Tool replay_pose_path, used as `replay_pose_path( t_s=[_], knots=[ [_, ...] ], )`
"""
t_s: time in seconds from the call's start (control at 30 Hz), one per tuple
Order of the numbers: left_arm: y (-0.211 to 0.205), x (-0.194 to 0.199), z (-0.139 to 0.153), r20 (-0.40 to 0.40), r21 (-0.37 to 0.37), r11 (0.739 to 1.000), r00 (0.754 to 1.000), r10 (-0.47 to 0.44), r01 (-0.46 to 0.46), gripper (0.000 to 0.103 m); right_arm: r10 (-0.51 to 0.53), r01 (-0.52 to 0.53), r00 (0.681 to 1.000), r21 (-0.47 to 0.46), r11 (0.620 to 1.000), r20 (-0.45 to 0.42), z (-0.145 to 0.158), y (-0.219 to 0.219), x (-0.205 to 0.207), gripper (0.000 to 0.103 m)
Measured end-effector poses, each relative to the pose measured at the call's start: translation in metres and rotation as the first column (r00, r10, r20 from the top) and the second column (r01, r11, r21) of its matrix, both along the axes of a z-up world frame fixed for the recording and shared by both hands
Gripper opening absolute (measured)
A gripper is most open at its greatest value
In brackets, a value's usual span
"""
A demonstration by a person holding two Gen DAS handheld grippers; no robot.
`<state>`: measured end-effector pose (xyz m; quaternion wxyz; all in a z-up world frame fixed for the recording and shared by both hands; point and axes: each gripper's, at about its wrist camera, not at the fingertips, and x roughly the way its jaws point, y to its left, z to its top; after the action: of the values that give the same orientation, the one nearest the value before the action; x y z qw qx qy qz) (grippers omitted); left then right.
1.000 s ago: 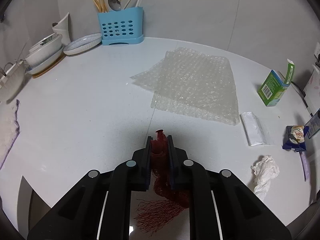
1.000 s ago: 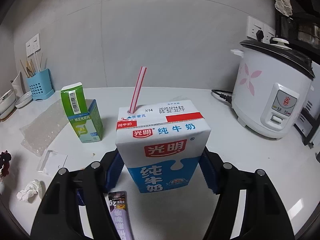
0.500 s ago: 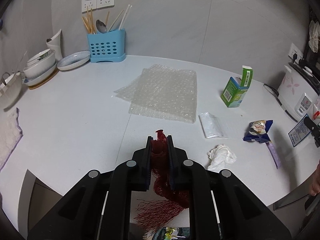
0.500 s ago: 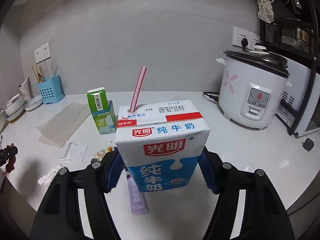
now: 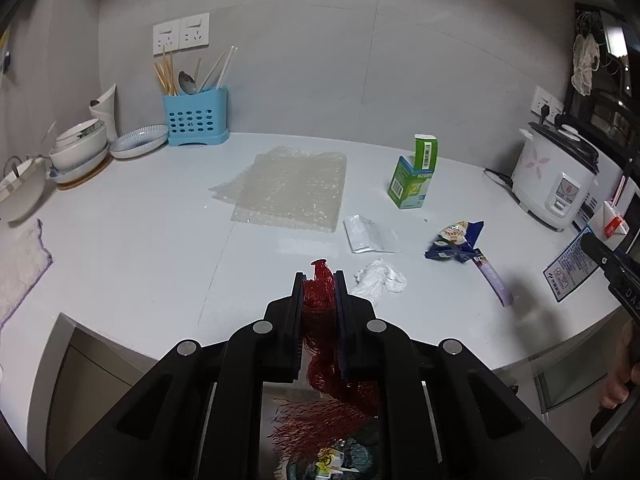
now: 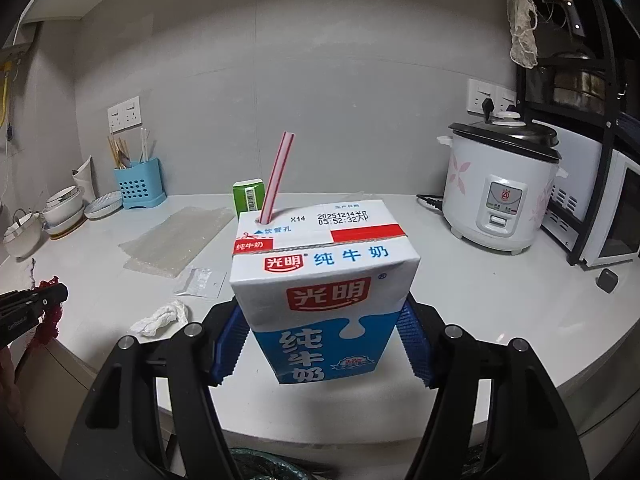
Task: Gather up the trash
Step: 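Carry the red net and milk carton down over the wastebasket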
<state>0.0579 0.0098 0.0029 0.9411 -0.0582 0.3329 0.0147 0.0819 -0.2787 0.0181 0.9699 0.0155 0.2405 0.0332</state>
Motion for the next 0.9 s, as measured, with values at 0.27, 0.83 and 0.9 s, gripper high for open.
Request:
replay_pose_path(
  t_s=[0.27, 0.83, 0.9],
  knots=[
    [-0.019, -0.050, 0.004, 0.046, 0.006, 1.000, 0.999, -0.020, 0.019, 0.012, 0.038, -0.039, 0.999, 0.020, 0.999, 0.036, -0.008, 0.017, -0.052, 0.064],
    [-0.042, -0.121, -0.059, 0.005, -0.029, 0.999, 0.999, -0.040, 0.040, 0.012, 0.107, -0.107, 0.994, 0.032, 0.994, -0.002, -0.065, 0.031, -0.134, 0.063],
    [-0.044, -0.124, -0.072, -0.019, -0.033, 0.998, 0.999, -0.049, 0.048, 0.012, 0.111, -0.110, 0.994, 0.034, 0.993, -0.015, -0.075, 0.030, -0.139, 0.064]
  ],
)
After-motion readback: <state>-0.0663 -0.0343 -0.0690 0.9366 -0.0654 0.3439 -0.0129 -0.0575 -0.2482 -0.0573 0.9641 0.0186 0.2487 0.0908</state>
